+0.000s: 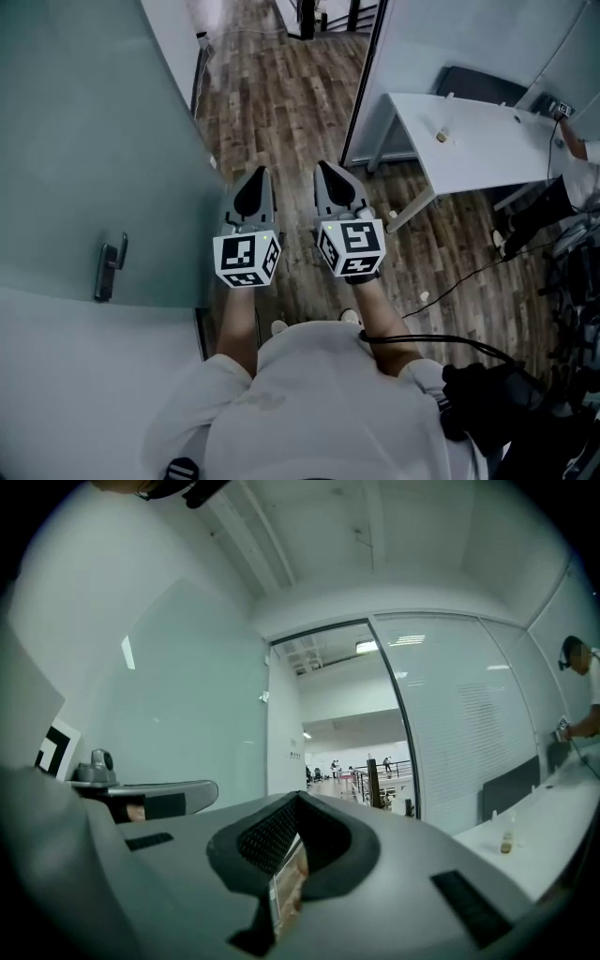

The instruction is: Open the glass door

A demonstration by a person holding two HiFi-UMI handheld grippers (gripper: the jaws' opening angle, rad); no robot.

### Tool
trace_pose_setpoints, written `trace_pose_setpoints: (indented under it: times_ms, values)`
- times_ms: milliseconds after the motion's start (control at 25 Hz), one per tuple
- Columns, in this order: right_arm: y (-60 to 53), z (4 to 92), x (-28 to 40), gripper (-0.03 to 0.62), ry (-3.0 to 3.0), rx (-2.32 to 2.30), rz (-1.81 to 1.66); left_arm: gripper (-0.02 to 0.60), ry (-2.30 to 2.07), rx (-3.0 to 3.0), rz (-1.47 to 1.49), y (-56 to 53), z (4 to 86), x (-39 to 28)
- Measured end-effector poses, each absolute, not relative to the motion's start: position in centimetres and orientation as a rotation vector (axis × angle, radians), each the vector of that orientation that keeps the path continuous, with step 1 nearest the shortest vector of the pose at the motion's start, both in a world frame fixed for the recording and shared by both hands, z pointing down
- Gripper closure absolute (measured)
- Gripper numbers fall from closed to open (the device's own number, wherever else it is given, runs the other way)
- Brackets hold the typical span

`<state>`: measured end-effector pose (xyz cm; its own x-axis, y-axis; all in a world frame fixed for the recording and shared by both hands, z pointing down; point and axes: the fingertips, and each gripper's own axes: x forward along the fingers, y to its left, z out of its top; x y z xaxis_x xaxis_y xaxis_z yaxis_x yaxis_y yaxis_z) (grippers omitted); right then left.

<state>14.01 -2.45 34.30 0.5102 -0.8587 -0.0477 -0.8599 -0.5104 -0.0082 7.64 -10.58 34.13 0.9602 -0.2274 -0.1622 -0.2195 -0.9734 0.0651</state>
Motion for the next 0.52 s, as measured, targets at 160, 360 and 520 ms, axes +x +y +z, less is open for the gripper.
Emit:
trace_pose_setpoints:
  times_ms: [160,360,520]
  values:
    - [-0.2,34.4,16.3,0.592,1.516,-2.703,0.058,0.578,-0.341,3.07,-0.243,-8.0,34.8,9.8]
    - [0.9,34.5,17.8,0.592,1.518,-2.704,0.038,0.578,-0.347,3.07,-0.218,-7.1,34.5,11.3]
    - [2.2,34.6,18.9,0.592,1.529,-2.707,0.041,0.578,-0.366,3.073,-0.216,-5.9,34.3,12.3]
